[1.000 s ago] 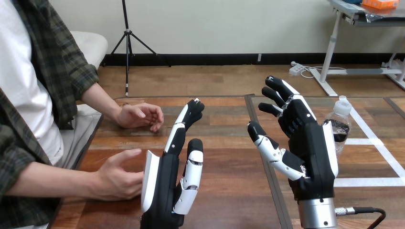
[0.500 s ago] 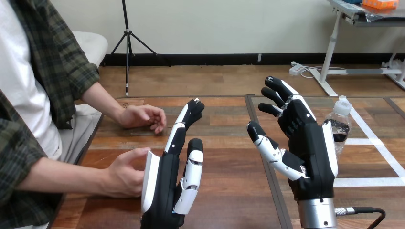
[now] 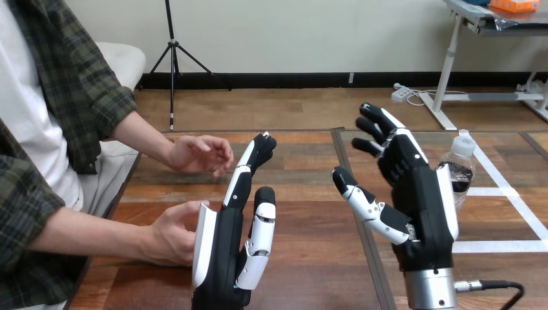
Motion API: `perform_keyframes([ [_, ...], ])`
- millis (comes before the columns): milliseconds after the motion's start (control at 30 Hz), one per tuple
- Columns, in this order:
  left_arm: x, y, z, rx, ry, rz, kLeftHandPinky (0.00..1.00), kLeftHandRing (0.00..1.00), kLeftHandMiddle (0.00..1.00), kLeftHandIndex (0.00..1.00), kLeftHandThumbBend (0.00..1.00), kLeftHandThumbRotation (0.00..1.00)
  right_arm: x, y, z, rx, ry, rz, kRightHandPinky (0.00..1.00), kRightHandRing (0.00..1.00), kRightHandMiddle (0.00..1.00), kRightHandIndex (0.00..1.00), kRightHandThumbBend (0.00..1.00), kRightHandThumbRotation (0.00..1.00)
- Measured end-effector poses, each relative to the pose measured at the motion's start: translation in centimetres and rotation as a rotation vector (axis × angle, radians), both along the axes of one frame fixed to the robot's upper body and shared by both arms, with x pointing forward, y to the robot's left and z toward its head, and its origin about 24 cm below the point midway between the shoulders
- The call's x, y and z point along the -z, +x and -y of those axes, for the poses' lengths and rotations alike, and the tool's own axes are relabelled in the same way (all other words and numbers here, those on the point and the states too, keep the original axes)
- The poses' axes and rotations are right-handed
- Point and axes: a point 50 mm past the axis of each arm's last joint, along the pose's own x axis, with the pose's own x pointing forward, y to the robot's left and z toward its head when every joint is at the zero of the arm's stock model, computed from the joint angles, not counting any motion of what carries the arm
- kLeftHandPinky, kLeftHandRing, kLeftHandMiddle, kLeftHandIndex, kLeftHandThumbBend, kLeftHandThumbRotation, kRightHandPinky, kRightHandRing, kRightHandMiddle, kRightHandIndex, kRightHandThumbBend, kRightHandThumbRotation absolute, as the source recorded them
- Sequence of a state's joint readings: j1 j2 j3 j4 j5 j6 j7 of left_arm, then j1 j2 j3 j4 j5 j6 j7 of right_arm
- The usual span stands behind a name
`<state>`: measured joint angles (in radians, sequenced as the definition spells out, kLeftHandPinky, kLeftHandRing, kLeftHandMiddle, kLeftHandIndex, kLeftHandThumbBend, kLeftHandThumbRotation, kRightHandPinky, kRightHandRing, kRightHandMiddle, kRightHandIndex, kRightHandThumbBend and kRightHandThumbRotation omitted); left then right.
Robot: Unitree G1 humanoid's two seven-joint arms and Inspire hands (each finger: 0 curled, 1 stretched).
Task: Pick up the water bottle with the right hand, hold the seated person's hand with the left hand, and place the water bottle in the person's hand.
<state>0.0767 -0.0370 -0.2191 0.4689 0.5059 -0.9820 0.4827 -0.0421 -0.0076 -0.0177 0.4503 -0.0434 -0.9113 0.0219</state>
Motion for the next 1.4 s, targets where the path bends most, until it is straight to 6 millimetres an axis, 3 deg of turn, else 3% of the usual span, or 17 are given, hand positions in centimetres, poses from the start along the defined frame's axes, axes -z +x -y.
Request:
perform_keyframes([
  [467, 0.0, 0.0, 0.0, -0.001, 0.001, 0.001, 0.92, 0.88, 0.89, 0.92, 0.06, 1.00, -0.7, 0.3, 1.6, 0.132, -0.126, 0.106, 0.81, 0.89, 0.91, 0.85, 0.66, 0.10],
  [1033, 0.0, 0.0, 0.0, 0.000, 0.001, 0.001, 0.92, 0.88, 0.89, 0.91, 0.05, 1.00, -2.8, 1.8, 3.9, 0.342, -0.206, 0.224, 0.86, 0.93, 0.94, 0.89, 0.74, 0.28],
  [1400, 0.0, 0.0, 0.0, -0.001, 0.004, 0.002, 0.91, 0.88, 0.89, 0.91, 0.04, 1.00, -2.7, 2.3, 4.9, 0.434, -0.219, 0.205, 0.93, 0.98, 0.97, 0.91, 0.78, 0.40],
])
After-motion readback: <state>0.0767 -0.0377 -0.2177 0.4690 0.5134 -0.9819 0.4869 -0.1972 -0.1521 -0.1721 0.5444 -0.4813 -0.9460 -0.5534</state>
